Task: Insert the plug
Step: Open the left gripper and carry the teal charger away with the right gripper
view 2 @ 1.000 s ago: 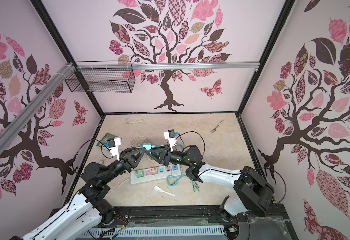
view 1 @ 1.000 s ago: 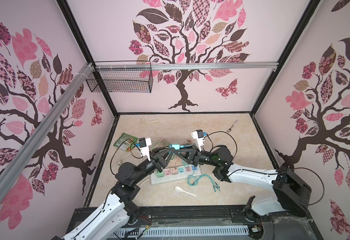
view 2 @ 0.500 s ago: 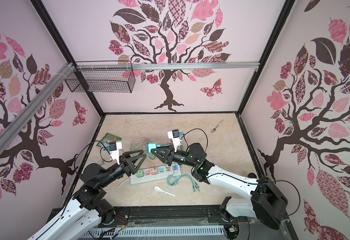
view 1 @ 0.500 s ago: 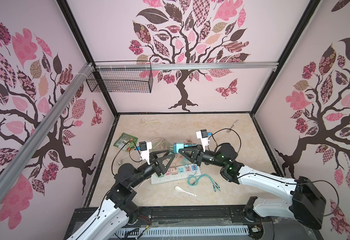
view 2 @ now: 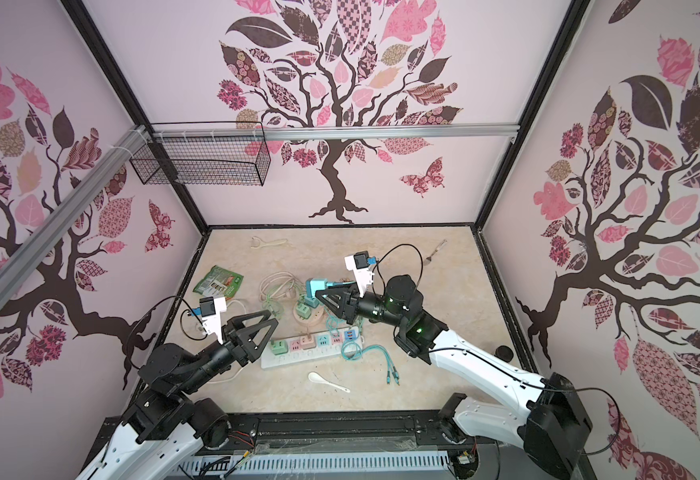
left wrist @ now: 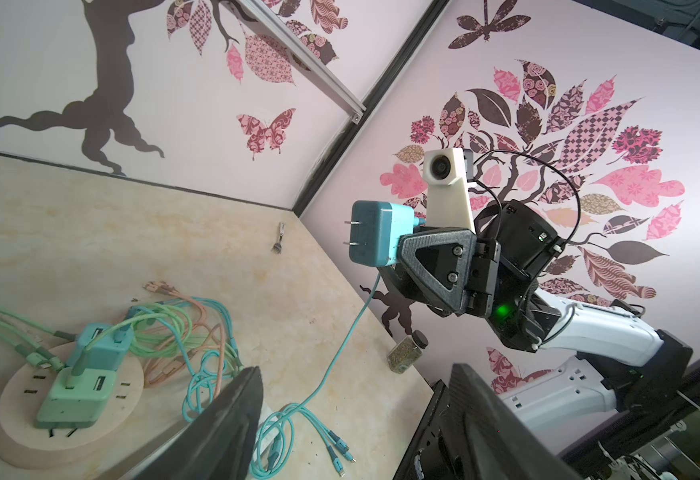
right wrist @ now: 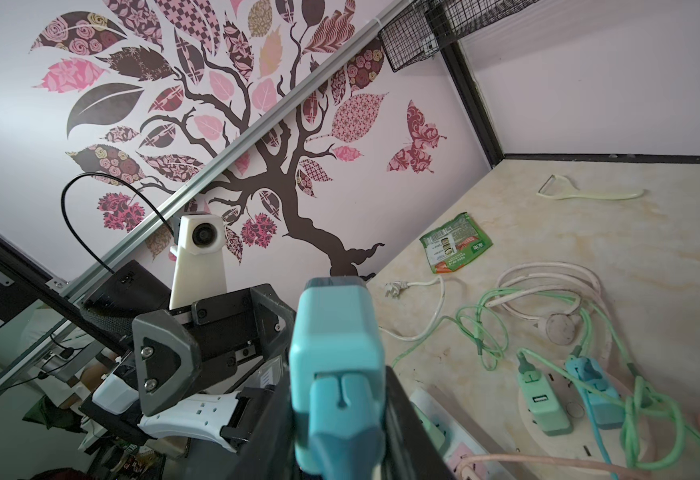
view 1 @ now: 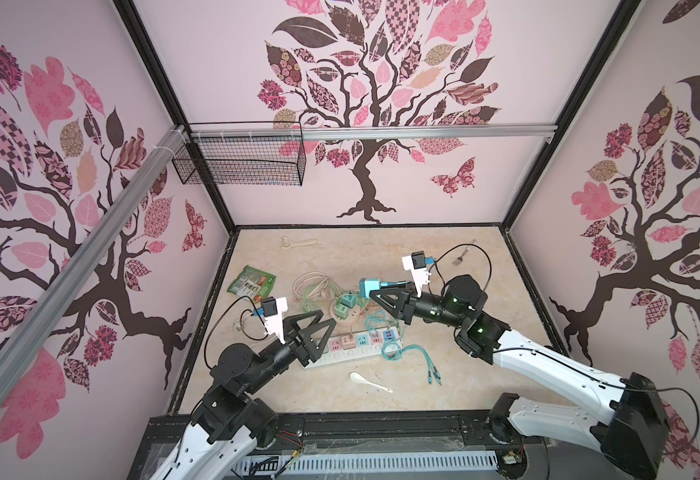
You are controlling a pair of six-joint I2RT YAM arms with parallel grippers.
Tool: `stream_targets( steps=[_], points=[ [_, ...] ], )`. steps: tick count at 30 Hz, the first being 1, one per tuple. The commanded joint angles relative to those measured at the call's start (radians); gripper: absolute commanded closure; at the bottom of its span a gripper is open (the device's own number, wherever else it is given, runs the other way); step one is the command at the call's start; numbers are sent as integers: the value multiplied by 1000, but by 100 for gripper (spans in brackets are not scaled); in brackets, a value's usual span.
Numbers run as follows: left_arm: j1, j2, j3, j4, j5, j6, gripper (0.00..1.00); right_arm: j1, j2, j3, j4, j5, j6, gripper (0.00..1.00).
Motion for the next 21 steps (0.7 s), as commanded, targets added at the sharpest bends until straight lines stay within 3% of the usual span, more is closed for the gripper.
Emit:
stream_targets(
  steps=[1, 5, 12, 17, 21],
  points=[
    [-3, 9, 49, -163, -94, 19, 26, -28, -40, 79, -128, -2, -84, 91],
    [-3, 81, 106, -318, -170, 14, 26, -116, -35, 160, -263, -24, -145, 91],
    [-2, 196, 152, -425, -218, -6, 26, -347, 30, 362, -420, -69, -225, 91],
    [-2, 215, 155, -453, -245, -43, 26, -371, 172, 593, -541, 7, -368, 89],
    [-1, 207, 147, -480, -257, -62, 26, -372, 304, 750, -560, -16, -375, 89]
  ],
)
